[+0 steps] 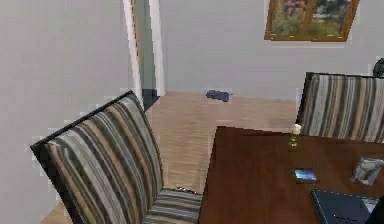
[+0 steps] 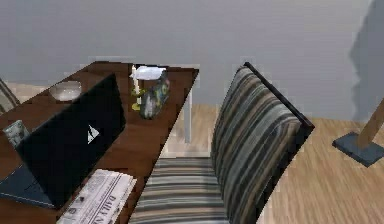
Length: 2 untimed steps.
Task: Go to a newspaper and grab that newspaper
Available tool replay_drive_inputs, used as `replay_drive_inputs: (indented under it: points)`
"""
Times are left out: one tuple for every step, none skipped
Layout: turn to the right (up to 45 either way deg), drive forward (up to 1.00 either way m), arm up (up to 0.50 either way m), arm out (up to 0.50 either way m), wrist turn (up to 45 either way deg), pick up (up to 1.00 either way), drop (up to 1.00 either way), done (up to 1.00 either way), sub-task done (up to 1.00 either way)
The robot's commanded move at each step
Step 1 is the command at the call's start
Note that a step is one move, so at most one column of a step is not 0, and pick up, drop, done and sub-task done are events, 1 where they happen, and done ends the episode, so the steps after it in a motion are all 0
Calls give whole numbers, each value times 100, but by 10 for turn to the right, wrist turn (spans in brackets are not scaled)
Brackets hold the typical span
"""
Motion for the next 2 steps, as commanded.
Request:
replay_drive_inputs:
  points:
    - [-270,0,0,0,0,0,0,0,0]
    - [0,0,50,0,0,0,0,0,0]
